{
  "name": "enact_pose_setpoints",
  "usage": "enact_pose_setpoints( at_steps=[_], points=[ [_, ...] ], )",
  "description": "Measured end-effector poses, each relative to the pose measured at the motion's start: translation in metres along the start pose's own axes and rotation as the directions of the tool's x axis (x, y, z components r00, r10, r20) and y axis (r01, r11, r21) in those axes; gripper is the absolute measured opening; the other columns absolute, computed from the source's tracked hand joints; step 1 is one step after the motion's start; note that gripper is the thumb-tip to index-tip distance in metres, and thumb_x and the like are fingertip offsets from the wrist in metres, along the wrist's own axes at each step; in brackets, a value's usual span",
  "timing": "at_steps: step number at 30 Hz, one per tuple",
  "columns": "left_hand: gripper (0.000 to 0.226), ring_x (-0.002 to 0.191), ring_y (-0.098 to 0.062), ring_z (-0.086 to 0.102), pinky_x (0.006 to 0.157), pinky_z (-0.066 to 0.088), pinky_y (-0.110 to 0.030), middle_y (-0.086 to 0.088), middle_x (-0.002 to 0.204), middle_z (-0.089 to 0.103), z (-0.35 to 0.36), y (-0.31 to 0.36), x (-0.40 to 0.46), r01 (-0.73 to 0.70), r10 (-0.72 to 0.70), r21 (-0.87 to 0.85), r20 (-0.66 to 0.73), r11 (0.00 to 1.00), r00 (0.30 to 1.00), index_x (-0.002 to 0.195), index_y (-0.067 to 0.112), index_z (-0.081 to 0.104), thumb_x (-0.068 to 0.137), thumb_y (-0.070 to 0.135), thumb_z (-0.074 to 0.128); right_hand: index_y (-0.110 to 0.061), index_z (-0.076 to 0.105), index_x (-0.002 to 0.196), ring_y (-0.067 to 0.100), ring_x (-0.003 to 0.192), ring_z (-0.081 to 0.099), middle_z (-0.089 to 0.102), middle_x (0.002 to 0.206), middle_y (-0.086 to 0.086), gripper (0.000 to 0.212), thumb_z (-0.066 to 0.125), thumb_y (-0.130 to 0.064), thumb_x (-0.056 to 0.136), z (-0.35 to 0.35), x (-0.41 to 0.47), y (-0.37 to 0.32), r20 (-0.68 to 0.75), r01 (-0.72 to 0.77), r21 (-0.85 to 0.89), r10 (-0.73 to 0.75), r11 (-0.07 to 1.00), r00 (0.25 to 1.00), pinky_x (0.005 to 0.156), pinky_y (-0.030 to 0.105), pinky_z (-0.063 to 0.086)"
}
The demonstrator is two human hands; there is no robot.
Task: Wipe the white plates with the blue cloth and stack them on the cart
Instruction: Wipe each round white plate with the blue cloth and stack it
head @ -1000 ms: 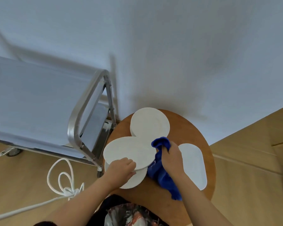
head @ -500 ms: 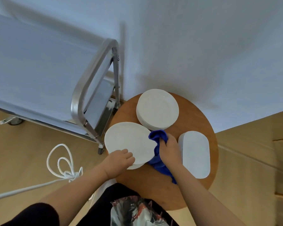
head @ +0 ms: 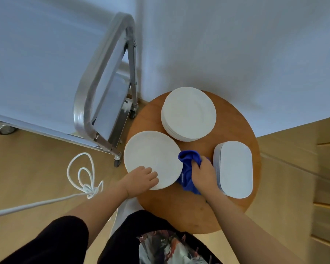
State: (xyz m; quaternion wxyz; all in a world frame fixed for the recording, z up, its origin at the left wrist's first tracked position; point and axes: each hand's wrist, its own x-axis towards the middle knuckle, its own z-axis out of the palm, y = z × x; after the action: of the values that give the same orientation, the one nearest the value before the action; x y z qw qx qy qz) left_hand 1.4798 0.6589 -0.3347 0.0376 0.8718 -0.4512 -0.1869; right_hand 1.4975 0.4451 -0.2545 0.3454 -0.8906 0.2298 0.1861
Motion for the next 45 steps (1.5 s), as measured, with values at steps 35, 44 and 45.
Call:
enact_pose_setpoints(
  at_steps=[35,44,45],
  points=[
    [0.023,0.068,-0.015,0.056,0.065,0.048,-0.03,-0.001,0.073,0.058,-0.077,-0.121,0.147,0.624,-0.756,-0.753,0.281,0.208,0.591,0.077,0.016,0.056,0.095,0.03,0.051,-0.018,0.056,0.094,0.024,0.094,0.056,0.061,0.094,0.005,0.017,0.047,-0.032,0.098,-0.031,0.039,-0.001,-0.308,-0.346,0.254,0.414,0.903,0.857,0.098,0.04,0.041],
    [0.011,0.069,-0.016,0.05,0.062,0.048,-0.029,-0.003,0.077,0.053,-0.111,-0.087,0.147,0.215,-0.853,-0.935,0.347,-0.282,0.388,0.082,0.012,0.049,0.089,0.011,0.058,-0.012,0.064,0.098,0.029,0.094,0.061,0.066,0.094,0.013,0.023,0.045,-0.024,0.099,-0.059,0.025,-0.022,-0.295,-0.248,0.461,0.411,0.852,0.863,0.095,0.042,0.043],
    [0.009,0.074,-0.015,0.051,0.065,0.05,-0.029,-0.002,0.084,0.054,-0.114,-0.084,0.145,0.156,-0.839,-0.921,0.389,-0.357,0.38,0.092,0.013,0.051,0.089,0.009,0.057,-0.016,0.065,0.097,0.026,0.094,0.062,0.068,0.093,0.008,0.021,0.045,-0.022,0.099,-0.065,0.02,-0.025,-0.329,-0.177,0.493,0.371,0.852,0.868,0.093,0.039,0.045]
  ],
)
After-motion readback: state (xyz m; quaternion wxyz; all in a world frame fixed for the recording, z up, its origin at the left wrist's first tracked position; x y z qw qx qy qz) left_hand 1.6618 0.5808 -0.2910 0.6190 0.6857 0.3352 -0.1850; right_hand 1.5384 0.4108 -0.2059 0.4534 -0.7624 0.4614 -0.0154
